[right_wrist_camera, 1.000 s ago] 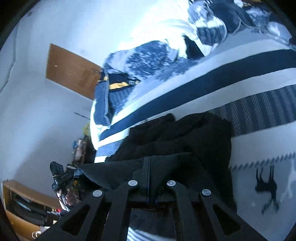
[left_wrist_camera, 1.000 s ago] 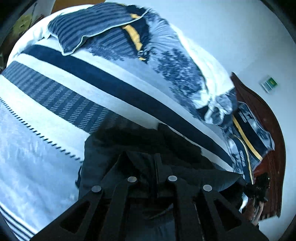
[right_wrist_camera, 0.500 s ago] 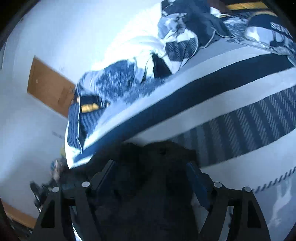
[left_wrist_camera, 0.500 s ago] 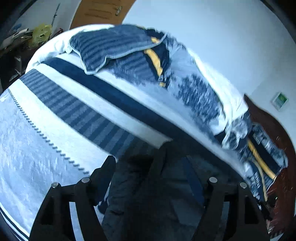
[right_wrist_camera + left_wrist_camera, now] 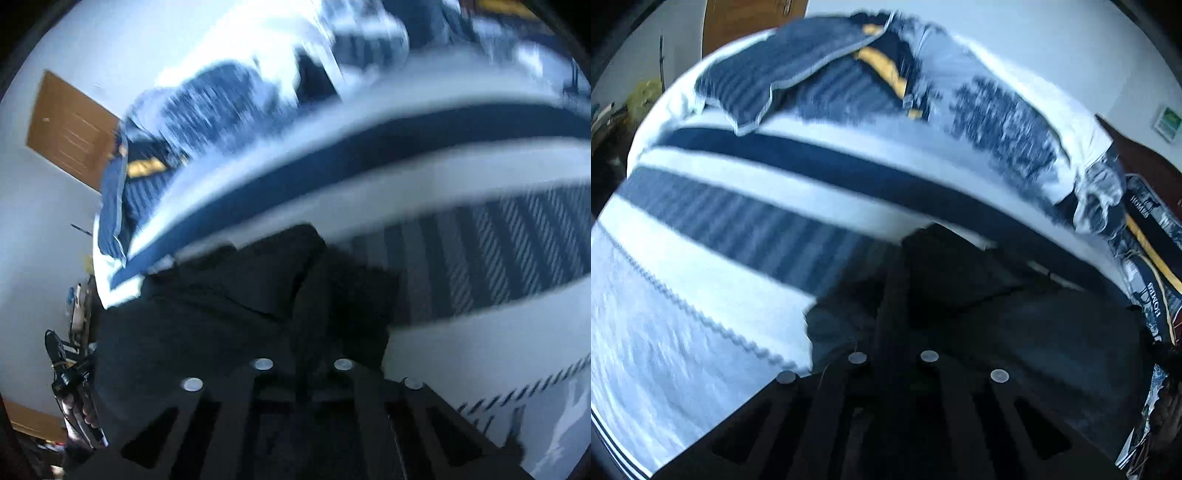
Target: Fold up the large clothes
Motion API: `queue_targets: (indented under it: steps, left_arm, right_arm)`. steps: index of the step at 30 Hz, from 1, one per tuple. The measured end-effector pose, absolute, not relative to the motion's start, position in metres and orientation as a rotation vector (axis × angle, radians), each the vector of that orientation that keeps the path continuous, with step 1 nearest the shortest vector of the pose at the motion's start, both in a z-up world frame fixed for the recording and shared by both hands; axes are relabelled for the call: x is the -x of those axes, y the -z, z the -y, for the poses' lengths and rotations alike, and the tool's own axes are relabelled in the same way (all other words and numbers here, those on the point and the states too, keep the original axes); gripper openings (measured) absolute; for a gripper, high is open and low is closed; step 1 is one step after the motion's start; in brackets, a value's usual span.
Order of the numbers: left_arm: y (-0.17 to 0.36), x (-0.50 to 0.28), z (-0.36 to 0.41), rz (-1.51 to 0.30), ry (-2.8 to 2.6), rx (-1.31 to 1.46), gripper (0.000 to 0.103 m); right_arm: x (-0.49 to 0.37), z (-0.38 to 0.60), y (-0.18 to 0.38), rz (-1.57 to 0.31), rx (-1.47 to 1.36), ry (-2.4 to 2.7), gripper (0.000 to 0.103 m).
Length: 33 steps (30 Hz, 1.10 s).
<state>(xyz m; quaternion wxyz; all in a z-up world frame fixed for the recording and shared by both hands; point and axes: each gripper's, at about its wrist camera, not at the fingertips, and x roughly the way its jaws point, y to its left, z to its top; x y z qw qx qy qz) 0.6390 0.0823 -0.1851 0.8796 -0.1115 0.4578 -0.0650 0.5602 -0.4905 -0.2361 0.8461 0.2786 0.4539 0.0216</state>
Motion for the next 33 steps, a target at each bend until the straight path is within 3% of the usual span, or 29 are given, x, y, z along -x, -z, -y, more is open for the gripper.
queue_targets:
  steps: [4,10,14,16,18,20,21,22,23,26,33]
  left_arm:
    - [0.199,-0.654,-0.086,-0.961,0.088,0.227,0.002]
    - [0.24,-0.669,-0.072,-1.02,0.018,0.131,0.003]
    - [0.232,-0.67,-0.085,-1.023,-0.006,0.162,0.011]
    - [0.213,-0.658,-0.102,-0.968,-0.015,0.224,0.023]
    - [0.19,-0.639,-0.117,-0.895,-0.037,0.224,0.059]
    - [0.168,-0.606,-0.135,-0.805,-0.092,0.202,0.075]
    - [0.161,-0.587,-0.142,-0.773,-0.118,0.192,0.081]
    - [0.157,-0.566,-0.15,-0.763,-0.133,0.186,0.082]
    - [0.157,-0.547,-0.157,-0.776,-0.134,0.192,0.082]
    - [0.172,-0.484,-0.175,-0.82,-0.135,0.285,0.082]
    - [0.246,-0.359,-0.158,-0.993,-0.042,0.546,0.082]
  right_arm:
    - [-0.57,0.491,0.218,-0.928,-0.53,-0.003,0.002]
    - [-0.612,0.471,0.282,-1.097,-0.444,0.091,0.001]
    - [-0.615,0.475,0.294,-1.116,-0.438,0.132,0.001]
    - [-0.608,0.483,0.283,-1.093,-0.438,0.183,0.006]
    - [-0.583,0.493,0.259,-1.021,-0.49,0.196,0.007]
    - [-0.548,0.497,0.238,-0.958,-0.535,0.158,0.021]
    - [-0.524,0.497,0.227,-0.927,-0.543,0.155,0.055]
    - [-0.497,0.494,0.217,-0.884,-0.543,0.149,0.077]
    - [-0.475,0.489,0.211,-0.842,-0.541,0.142,0.087]
    - [-0.406,0.464,0.211,-0.816,-0.586,0.102,0.087]
    - [-0.269,0.383,0.283,-0.852,-0.904,0.124,0.087]
